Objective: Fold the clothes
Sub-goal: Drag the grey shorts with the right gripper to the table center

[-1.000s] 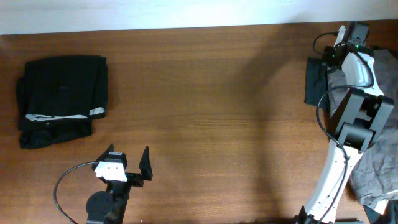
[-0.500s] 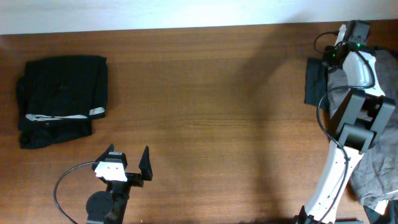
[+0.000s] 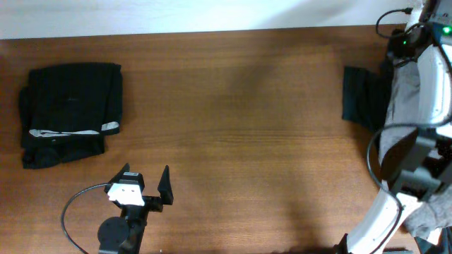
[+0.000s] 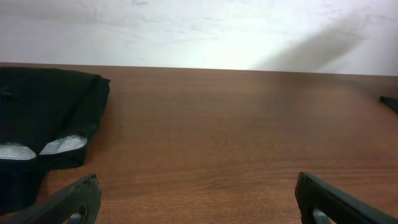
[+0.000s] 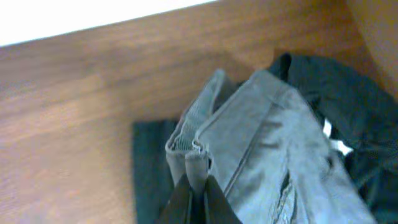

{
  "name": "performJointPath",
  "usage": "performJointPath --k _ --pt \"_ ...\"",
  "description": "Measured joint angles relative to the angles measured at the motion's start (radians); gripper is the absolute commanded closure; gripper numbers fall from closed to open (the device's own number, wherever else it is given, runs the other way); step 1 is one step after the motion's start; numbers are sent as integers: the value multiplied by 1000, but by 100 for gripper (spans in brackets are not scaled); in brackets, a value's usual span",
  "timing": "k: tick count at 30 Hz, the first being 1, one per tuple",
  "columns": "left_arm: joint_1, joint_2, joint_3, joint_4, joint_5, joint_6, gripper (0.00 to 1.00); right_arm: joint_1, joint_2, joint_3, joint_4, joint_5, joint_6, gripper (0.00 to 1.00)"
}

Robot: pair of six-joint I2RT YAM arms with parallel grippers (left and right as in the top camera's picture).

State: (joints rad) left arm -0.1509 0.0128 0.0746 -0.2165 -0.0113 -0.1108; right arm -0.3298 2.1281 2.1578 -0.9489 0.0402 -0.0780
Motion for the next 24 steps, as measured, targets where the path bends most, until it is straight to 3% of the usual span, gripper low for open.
performJointPath --k 4,13,24 --pt "0 0 0 0 0 0 0 86 -80 0 -89 2 16 96" --pt "0 0 0 0 0 0 1 455 -123 0 -146 -94 138 96" --pt "0 0 0 0 0 0 1 854 51 0 -38 -130 261 96"
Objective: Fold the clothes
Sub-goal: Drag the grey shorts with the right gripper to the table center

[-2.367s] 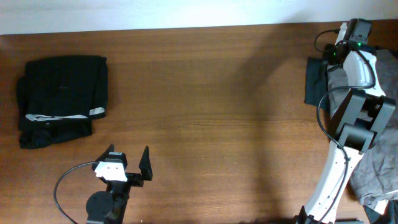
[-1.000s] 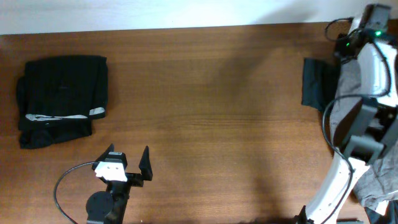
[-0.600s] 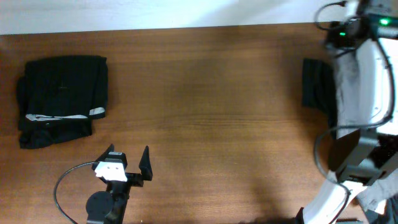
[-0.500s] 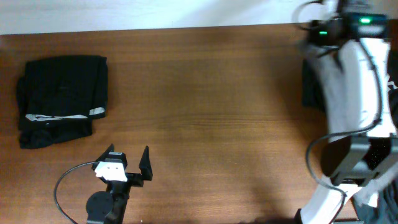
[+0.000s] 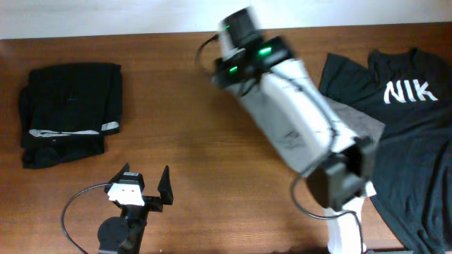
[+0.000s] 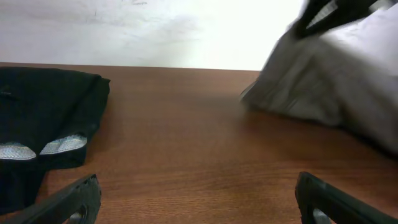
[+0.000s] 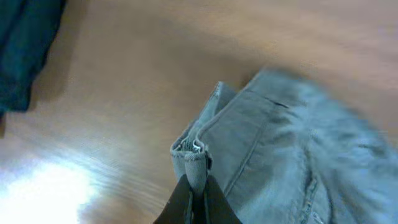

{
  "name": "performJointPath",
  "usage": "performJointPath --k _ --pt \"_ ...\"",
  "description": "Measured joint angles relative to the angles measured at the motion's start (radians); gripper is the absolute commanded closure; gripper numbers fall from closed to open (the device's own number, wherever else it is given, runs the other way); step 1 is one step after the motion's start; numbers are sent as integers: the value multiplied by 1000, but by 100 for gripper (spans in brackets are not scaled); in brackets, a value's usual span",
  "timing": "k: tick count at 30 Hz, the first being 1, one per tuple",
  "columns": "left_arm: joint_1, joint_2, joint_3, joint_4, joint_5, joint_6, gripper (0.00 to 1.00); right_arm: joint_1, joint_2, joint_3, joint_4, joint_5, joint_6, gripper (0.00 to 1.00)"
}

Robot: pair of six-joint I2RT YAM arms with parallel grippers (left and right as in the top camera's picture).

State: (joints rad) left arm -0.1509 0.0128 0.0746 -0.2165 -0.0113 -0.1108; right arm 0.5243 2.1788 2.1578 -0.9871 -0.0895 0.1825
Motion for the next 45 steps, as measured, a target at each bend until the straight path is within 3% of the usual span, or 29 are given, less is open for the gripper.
performJointPath --k 10,12,14,17,20,25,34,45 --pt "0 0 0 0 0 0 0 212 108 -4 164 -64 25 94" --pt "0 0 0 0 0 0 1 241 108 -4 167 -70 33 67" --pt "0 0 0 0 0 0 1 265 108 -4 156 -78 33 55" --pt "0 0 0 0 0 0 1 274 108 -4 148 -87 29 45" --pt "0 0 0 0 0 0 1 254 101 -3 130 -89 22 41" --pt "0 0 0 0 0 0 1 151 28 2 -4 -93 19 41" --pt "0 0 0 0 0 0 1 -187 -183 32 -336 -93 20 37" --pt "0 0 0 6 0 0 1 -453 -197 36 -557 -93 -37 37"
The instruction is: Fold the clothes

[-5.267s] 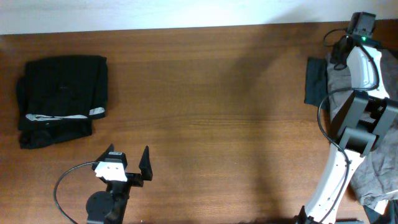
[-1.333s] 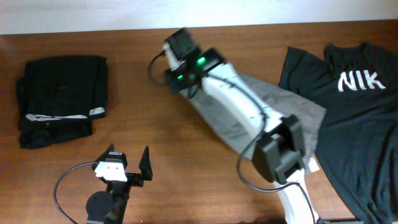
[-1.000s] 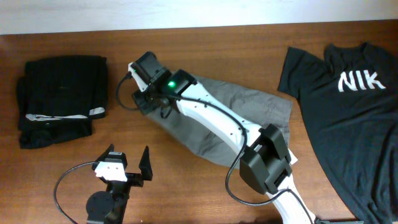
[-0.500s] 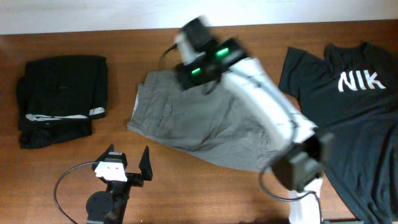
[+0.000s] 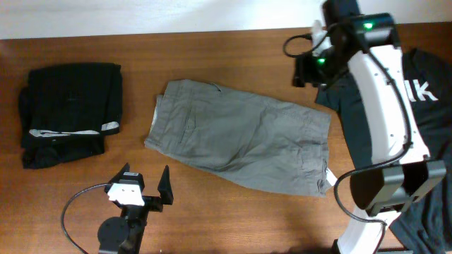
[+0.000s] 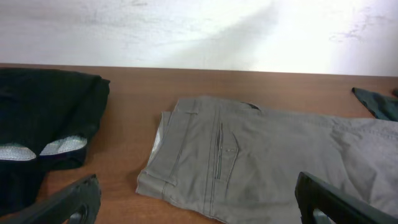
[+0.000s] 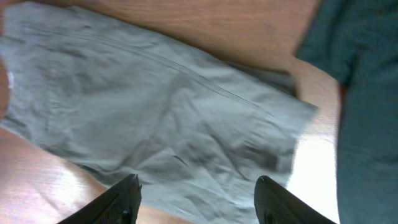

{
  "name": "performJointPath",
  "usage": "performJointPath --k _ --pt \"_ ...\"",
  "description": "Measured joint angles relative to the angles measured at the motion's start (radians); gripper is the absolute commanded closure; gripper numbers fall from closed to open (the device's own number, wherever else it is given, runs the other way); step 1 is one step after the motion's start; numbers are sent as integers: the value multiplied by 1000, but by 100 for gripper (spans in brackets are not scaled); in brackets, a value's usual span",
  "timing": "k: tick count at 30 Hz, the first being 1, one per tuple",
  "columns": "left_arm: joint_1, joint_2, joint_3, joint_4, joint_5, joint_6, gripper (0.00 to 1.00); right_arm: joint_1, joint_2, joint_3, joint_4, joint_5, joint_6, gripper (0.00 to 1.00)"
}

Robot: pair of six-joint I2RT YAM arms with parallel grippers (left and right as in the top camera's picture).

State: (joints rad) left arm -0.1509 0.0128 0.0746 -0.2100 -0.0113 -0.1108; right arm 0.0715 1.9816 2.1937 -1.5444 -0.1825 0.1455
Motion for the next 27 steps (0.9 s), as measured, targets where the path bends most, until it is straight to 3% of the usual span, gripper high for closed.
performJointPath --k 8,13,20,27 --pt "0 0 6 80 28 1 1 -105 0 0 -60 0 -30 36" --pt "0 63 136 -61 45 15 0 -119 0 0 -74 0 -50 36" --pt "0 426 645 -296 36 99 1 -119 0 -1 -90 0 -71 37" --pt "0 1014 1242 -655 29 195 1 -119 0 -27 -98 0 -75 36"
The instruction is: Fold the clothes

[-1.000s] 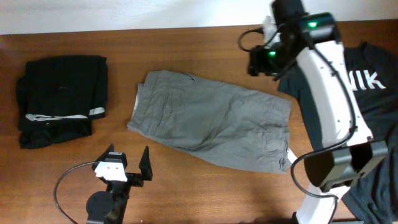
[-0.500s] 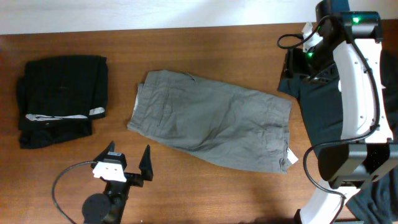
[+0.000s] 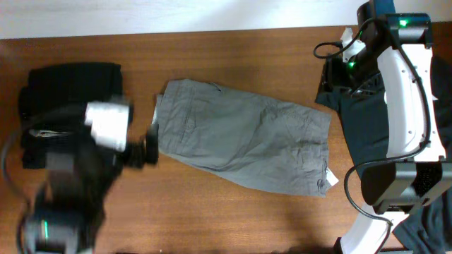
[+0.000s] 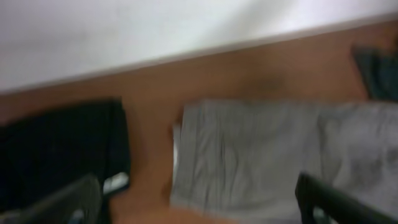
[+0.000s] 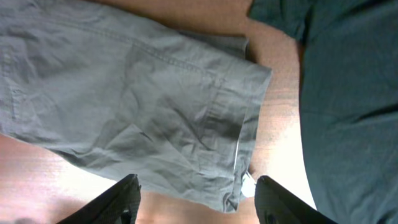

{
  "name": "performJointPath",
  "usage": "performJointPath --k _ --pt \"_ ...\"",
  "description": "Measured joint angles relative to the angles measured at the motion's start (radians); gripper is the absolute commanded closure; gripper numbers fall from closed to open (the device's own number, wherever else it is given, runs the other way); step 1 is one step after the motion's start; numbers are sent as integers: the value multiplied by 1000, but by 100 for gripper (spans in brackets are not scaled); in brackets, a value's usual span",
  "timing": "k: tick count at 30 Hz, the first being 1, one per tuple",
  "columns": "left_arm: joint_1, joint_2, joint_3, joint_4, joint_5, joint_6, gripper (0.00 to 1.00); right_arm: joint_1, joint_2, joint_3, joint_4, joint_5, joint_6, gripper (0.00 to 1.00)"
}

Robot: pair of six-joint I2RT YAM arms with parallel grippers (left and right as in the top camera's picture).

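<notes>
Grey shorts (image 3: 244,144) lie spread flat across the middle of the table, waistband to the left, also seen as grey shorts (image 4: 261,155) and grey shorts (image 5: 137,93). My left gripper (image 3: 150,144) hovers open just left of the waistband, blurred by motion; the left gripper (image 4: 199,208) has nothing between its fingers. My right gripper (image 3: 340,70) is raised at the back right, over the shorts' leg end and the shirt's edge. The right gripper (image 5: 196,205) is open and empty.
A folded black garment (image 3: 67,88) lies at the far left, partly under my left arm. A dark teal T-shirt (image 3: 367,127) is spread at the right edge, touching the shorts' right end. Bare wooden table (image 3: 233,219) runs along the front.
My left arm has left its place at the front edge and now hangs raised beside the shorts' waistband. The right gripper has shifted a little to the right. The shorts have not moved.
My right gripper was shut on the bunched grey shorts over the pile at the far right. Then it held them over the table's middle. Later the shorts lay flat and it was open above them. Now both grippers are open, with the left one up by the waistband.
</notes>
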State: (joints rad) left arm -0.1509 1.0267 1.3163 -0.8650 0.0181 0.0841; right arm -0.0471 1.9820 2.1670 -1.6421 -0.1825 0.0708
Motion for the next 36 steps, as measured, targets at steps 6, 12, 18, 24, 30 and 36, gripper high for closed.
performJointPath --k 6,12,18,24,30,36 --pt "0 525 498 -281 -1 64 0 -13 0 -97 18 -20 -2 37" --pt "0 821 675 -287 -4 89 0 -110 0 -264 129 -109 -32 37" --pt "0 935 677 -257 -5 93 0 -187 2 -394 266 -161 -97 44" --pt "0 958 678 -272 -7 92 0 -235 3 -423 448 -190 -134 76" --pt "10 958 678 -271 -7 29 1 -245 23 -423 607 -190 -134 87" --pt "42 958 678 -253 -7 -50 2 -244 120 -423 744 -186 -137 90"
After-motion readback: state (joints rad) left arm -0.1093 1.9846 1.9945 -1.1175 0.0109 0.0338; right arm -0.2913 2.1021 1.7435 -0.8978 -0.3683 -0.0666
